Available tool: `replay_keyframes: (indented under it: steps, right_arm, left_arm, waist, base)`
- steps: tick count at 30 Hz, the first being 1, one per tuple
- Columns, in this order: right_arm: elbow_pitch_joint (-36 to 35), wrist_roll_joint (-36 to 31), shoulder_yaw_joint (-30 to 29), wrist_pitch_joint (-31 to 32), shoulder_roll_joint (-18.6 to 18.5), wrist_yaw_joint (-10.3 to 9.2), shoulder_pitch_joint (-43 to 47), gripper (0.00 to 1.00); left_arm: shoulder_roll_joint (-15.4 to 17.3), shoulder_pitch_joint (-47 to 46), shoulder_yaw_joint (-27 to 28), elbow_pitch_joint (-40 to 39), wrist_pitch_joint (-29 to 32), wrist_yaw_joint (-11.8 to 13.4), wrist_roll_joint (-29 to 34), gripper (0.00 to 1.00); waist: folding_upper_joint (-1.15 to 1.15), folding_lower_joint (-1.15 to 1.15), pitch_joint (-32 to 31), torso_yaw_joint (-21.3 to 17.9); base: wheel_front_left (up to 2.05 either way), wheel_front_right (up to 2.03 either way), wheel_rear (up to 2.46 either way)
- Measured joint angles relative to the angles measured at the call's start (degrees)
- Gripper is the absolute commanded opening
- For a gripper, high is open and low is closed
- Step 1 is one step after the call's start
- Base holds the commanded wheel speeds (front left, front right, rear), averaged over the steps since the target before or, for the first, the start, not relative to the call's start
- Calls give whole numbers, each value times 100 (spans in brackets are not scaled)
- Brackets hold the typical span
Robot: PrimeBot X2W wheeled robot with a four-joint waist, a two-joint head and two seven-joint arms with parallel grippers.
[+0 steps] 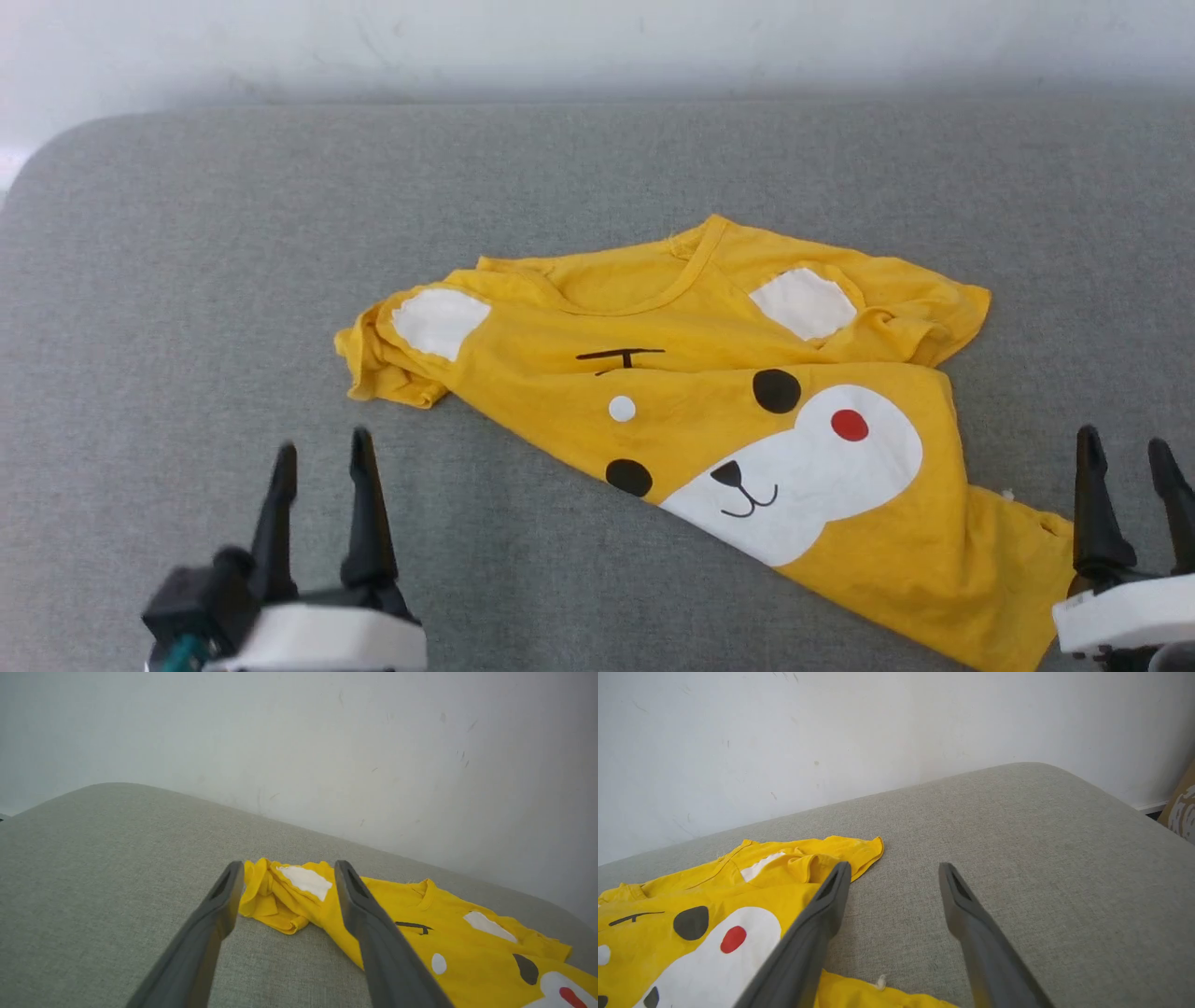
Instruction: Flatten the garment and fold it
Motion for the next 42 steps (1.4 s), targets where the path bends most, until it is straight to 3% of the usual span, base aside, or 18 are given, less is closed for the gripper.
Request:
replay_keyframes:
  steps: [4, 8, 16, 24, 31, 32, 33, 38, 42]
  right_arm:
    - [36, -7, 21, 30, -2, -1, 126, 100]
    - [-138, -276, 216, 304, -1, -1, 120, 100]
    - [-411, -876, 1167, 1544, -47, -2, -155, 100]
    - [-172, -650, 2599, 3245, -689, -1, -290, 100]
    - [167, -636, 3239, 4052, -1195, -1, -633, 100]
    - [189, -634, 3295, 4087, -1246, -1, -682, 44]
    - [205, -636, 3351, 4123, -1301, -1, -734, 3]
    - [192, -380, 3568, 4222, -1423, -7, -956, 0]
    - [-105, 377, 3830, 4523, -1278, -8, -949, 0]
  left_arm:
    - [-281, 385, -15, 81, -23, -27, 67, 100]
    - [-426, 402, 75, 97, -27, -220, 187, 100]
    - [-549, 238, 307, 148, -29, -489, 428, 100]
    - [-687, 168, 372, 287, -27, -676, 566, 100]
    - [-736, 102, 354, 458, -27, -816, 600, 100]
    - [-743, 69, 358, 480, -29, -816, 611, 100]
    - [-747, 46, 355, 504, -27, -823, 613, 100]
    - [-764, 30, 365, 591, -29, -866, 614, 100]
    - [-770, 21, 368, 643, -29, -873, 614, 100]
  waist:
    - [0, 0, -153, 104]
    - [0, 1, -221, 239]
    - [0, 2, -154, 287]
    - [0, 2, -55, 323]
    - [0, 1, -3, 482]
    - [0, 1, 6, 508]
    - [0, 1, 15, 532]
    - [0, 2, 42, 602]
    - [0, 2, 21, 587]
  base:
    - [0, 0, 0]
    - [0, 0, 0]
    - [0, 0, 0]
    - [0, 0, 0]
    - [0, 0, 0]
    - [0, 0, 0]
    - [0, 0, 0]
    - [0, 0, 0]
    - [0, 0, 0]
